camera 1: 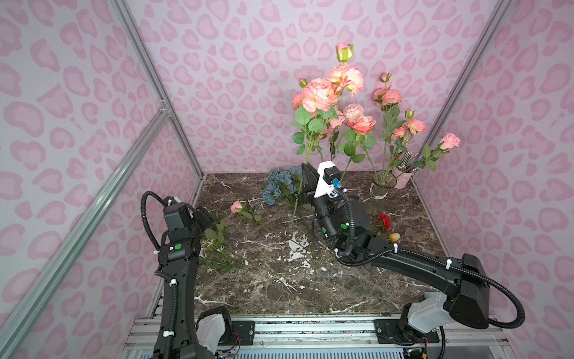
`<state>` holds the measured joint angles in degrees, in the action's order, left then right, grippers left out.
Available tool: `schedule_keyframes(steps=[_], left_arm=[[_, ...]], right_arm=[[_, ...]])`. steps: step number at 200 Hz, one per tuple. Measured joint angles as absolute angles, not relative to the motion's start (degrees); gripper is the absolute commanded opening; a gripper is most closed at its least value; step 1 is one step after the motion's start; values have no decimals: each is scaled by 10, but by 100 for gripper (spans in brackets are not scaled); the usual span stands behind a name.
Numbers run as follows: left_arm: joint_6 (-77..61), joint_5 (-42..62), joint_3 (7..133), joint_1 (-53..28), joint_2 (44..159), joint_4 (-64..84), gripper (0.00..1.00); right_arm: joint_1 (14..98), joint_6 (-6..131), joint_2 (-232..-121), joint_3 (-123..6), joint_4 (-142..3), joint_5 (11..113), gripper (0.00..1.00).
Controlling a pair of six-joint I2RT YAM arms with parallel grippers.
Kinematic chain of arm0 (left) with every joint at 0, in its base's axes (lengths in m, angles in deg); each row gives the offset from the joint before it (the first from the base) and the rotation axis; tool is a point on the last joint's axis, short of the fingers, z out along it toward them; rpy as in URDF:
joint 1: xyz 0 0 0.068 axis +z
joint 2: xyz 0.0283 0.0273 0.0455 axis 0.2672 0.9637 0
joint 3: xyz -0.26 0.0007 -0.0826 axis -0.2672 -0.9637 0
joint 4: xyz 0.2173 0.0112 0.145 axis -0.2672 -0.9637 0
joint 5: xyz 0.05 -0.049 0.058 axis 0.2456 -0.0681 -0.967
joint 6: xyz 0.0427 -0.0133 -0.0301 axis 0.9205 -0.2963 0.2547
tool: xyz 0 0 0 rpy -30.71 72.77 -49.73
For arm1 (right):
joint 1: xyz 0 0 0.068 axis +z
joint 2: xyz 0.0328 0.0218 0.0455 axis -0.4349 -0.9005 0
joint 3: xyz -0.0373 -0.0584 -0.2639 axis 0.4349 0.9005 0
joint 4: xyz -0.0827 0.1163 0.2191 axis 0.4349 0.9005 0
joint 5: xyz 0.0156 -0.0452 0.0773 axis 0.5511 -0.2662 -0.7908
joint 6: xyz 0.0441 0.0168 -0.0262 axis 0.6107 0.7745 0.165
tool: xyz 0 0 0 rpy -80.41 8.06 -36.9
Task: Place the pink flowers into the vase
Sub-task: Place the flower in the vase.
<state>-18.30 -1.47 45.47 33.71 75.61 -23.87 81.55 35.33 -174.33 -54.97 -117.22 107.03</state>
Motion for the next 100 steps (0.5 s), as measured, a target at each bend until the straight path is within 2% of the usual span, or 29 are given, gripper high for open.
schedule_keyframes(steps=[100], left_arm=[[-183,-12,453,337,757,-238,70]], right_arm=[[674,277,-1788,-625,-1256,1130,0]])
